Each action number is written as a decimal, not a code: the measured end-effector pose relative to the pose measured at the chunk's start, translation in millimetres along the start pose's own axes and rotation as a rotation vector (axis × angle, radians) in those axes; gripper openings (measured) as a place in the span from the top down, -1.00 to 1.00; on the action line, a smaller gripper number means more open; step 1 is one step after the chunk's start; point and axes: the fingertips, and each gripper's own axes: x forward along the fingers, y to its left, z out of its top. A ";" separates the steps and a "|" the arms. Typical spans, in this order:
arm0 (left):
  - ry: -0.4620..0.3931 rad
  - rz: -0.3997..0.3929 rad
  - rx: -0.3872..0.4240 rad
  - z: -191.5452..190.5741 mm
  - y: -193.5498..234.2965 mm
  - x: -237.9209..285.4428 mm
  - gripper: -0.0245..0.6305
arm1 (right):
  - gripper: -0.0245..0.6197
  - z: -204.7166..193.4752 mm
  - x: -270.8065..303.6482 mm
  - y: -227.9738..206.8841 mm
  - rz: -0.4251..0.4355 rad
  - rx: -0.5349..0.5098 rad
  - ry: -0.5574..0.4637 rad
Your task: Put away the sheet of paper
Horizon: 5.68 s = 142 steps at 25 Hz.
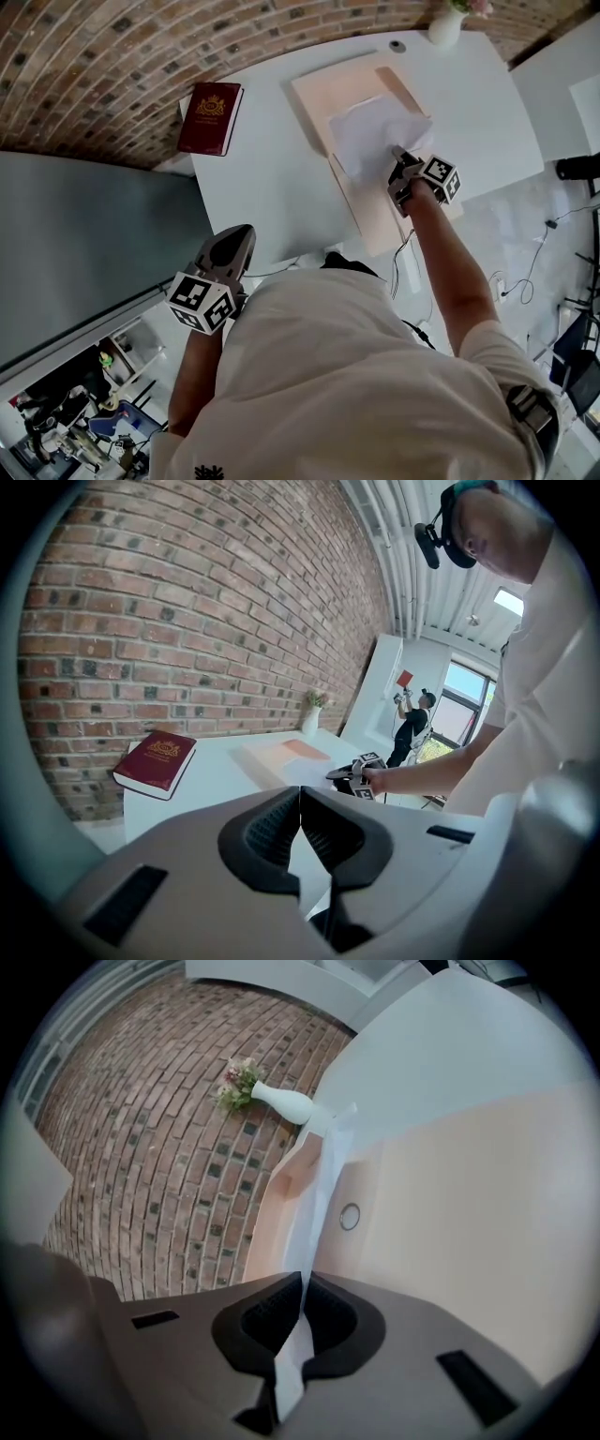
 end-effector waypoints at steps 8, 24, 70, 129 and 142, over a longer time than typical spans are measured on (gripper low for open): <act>0.020 0.041 -0.008 -1.2 6.3 -0.8 0.85 | 0.83 5.3 37.5 14.8 0.004 0.025 -0.005; 0.016 0.123 -0.041 -6.9 24.4 -19.5 0.85 | 0.83 6.9 86.3 27.4 -0.012 0.035 0.001; -0.058 0.033 -0.054 -32.9 38.8 -60.9 0.85 | 0.17 -50.2 27.6 40.9 -0.255 -0.643 0.341; -0.002 -0.244 0.077 -126.4 -26.6 -193.1 0.85 | 0.84 -378.1 -265.8 117.8 0.014 -1.119 0.243; -0.013 -0.201 0.040 -140.5 -4.2 -206.9 0.85 | 0.84 -388.0 -254.8 122.4 0.037 -1.155 0.245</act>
